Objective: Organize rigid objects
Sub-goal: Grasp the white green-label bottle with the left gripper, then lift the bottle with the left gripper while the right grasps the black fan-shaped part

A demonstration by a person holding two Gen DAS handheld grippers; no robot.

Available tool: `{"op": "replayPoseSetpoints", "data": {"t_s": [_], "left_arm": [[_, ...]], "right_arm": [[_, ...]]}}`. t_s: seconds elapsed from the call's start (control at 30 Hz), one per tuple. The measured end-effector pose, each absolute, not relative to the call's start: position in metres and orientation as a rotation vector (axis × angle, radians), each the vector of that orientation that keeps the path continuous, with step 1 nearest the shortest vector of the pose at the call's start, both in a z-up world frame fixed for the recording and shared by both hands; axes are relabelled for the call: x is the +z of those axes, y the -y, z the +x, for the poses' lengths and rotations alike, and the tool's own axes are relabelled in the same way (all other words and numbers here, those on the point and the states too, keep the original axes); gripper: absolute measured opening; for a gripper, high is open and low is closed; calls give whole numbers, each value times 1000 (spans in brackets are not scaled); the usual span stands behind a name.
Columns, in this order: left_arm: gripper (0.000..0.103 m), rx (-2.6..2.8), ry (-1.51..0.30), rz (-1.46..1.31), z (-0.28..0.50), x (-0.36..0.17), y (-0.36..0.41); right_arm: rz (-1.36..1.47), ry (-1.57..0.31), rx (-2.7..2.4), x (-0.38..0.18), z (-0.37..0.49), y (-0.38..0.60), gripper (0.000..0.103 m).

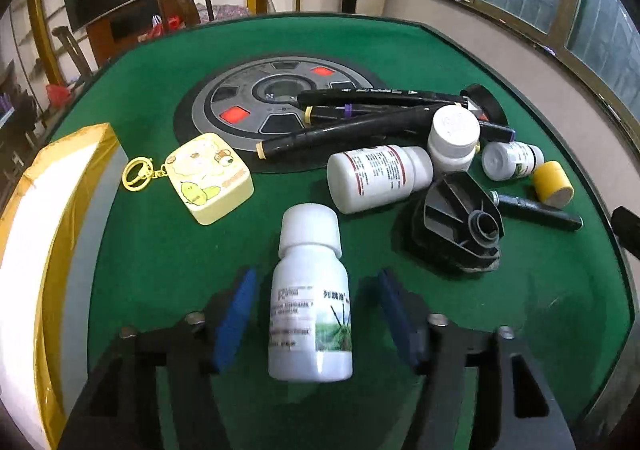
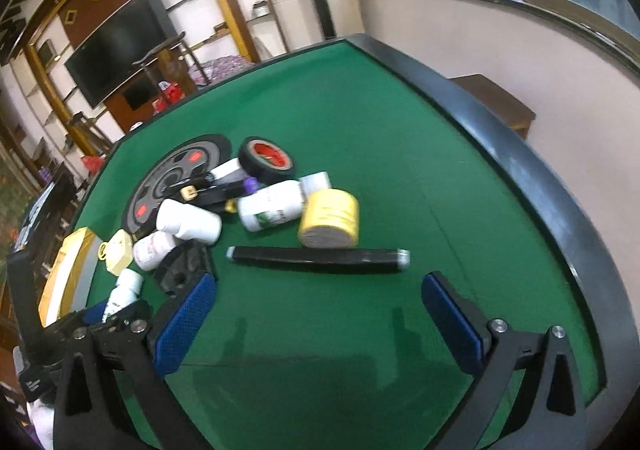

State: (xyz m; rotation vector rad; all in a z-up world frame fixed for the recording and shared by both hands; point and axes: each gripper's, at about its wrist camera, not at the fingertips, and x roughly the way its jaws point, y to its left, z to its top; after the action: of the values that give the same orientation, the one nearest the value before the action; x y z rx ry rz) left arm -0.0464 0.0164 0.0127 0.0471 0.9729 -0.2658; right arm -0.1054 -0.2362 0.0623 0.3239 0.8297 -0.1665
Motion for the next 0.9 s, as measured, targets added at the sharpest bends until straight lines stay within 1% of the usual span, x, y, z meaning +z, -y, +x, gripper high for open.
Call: {"op": "replayPoseSetpoints", "data": {"t_s": [0.03, 0.13, 0.23, 0.33, 0.4, 0.57, 0.73, 0.77, 0.83, 0.87, 0.9], "left_arm": [[35, -287, -984, 28, -47, 14, -20], [35, -334, -1015, -94, -53, 22, -41], [35, -351, -955, -155, -70, 40, -61], [35, -362, -907, -196, -87, 58, -77], [35, -370, -885, -203, -96, 68, -84], [35, -390, -831, -174, -120, 86, -102], [35, -353, -777, -123, -138, 94, -120], [35, -346, -777, -123, -139, 93, -123], [35, -331, -782, -129, -138, 91, -133], [35, -325, -783, -130, -137, 90, -136], [35, -315, -784, -135, -135, 90, -141]], "right_arm": [[313, -830, -189, 64, -109, 240, 103], [294, -851, -213, 65, -112, 249, 103], [272, -884, -186, 64, -109, 244, 103], [246, -915, -110, 61, -97, 218, 101], [195, -930, -56, 60, -86, 189, 98], [74, -966, 49, 50, -53, 124, 97], [11, -996, 73, 34, -28, 93, 97], [5, -999, 73, 31, -25, 91, 93], [-7, -1016, 63, 26, -19, 88, 72], [-26, -1009, 33, 26, -19, 88, 65], [-19, -1012, 42, 27, -20, 90, 64]]}}
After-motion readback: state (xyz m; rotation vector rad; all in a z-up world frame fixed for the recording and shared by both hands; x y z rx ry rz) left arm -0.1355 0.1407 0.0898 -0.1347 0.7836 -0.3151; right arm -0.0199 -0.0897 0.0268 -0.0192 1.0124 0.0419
